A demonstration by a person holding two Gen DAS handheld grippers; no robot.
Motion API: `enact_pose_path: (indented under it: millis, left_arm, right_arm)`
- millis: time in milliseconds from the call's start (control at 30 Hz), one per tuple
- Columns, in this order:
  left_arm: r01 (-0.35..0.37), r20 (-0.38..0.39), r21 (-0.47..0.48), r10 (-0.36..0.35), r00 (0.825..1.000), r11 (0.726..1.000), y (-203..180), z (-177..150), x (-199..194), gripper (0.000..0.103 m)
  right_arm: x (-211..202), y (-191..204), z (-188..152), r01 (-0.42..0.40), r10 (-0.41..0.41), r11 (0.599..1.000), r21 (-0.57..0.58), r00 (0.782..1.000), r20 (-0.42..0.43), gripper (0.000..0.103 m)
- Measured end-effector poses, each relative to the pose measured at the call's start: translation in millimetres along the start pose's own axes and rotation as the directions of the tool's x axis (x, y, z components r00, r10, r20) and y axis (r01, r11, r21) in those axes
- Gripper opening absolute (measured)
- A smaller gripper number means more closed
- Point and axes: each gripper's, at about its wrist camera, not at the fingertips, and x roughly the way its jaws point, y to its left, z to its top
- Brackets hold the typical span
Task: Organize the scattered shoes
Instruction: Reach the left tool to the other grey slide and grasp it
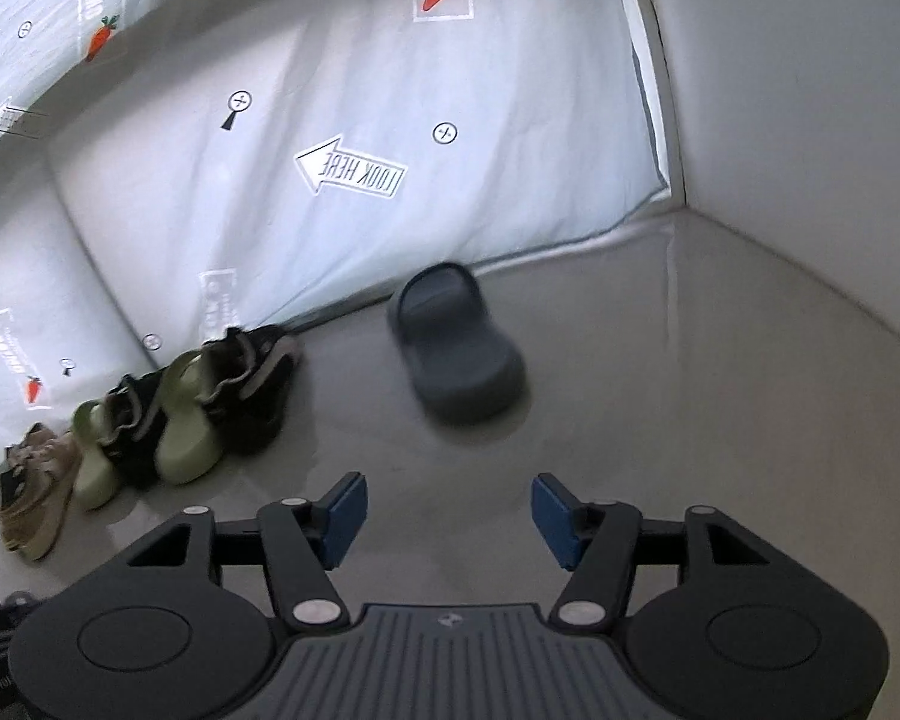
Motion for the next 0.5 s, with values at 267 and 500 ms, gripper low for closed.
enact_pose_path:
  millis: [267, 500]
  left_arm:
    - [0.061, -0.025, 0.039, -0.061, 0.998, 0.997, -41, 54, 99, 0.038]
    - [0.052, 0.001, 0.039, -0.052, 0.999, 0.998, -60, 92, 186, 0.038]
  right_arm:
    - [66, -30, 28, 0.055, -0.055, 0.998, -0.013, 0.998, 0.037, 0.087]
    - [120, -55, 46, 0.098, -0.099, 0.995, 0.013, 0.995, 0.033, 0.087]
